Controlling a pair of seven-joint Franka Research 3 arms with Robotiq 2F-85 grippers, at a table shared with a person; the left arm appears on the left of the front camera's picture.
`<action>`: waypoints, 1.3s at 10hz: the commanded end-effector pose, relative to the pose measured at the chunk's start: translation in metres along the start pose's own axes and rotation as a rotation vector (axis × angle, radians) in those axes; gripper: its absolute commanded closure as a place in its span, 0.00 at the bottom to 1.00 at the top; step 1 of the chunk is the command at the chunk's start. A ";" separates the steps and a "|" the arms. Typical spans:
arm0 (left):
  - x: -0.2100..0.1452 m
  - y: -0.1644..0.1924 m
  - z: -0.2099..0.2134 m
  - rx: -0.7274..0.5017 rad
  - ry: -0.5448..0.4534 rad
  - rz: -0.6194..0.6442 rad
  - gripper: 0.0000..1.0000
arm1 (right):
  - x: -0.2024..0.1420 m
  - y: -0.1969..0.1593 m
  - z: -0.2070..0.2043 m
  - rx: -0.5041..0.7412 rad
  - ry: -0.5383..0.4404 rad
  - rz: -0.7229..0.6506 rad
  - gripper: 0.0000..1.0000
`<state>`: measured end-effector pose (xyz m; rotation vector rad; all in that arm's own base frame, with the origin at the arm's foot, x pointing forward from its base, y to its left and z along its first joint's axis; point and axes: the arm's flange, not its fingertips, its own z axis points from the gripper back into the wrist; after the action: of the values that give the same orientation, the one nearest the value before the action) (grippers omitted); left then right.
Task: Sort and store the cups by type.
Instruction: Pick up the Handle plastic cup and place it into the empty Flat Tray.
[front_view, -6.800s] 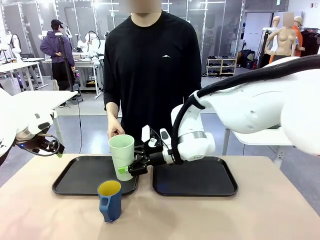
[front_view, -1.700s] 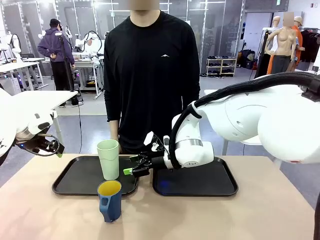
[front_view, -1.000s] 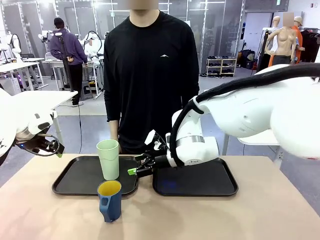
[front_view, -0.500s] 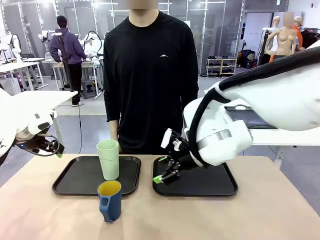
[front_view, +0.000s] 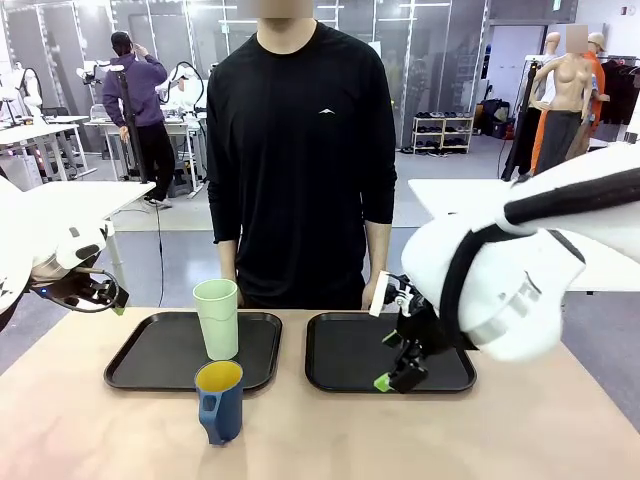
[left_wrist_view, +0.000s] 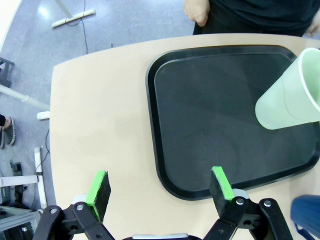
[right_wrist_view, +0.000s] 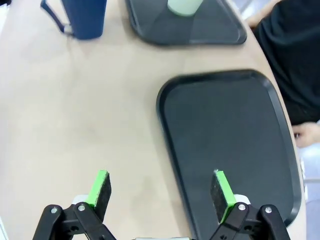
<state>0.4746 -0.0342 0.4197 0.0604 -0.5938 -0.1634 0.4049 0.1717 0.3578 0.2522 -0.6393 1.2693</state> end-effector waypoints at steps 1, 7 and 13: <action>0.001 -0.001 0.001 0.001 -0.002 -0.001 0.00 | 0.013 0.005 0.029 0.025 0.048 -0.019 0.00; 0.001 -0.001 0.001 0.001 -0.002 -0.001 0.00 | 0.002 0.006 0.024 0.038 0.101 0.008 0.00; 0.001 -0.001 0.001 0.001 -0.002 -0.001 0.00 | 0.002 0.006 0.024 0.038 0.101 0.008 0.00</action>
<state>0.4746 -0.0342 0.4197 0.0604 -0.5939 -0.1635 0.3931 0.1621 0.3804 0.2242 -0.5270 1.3063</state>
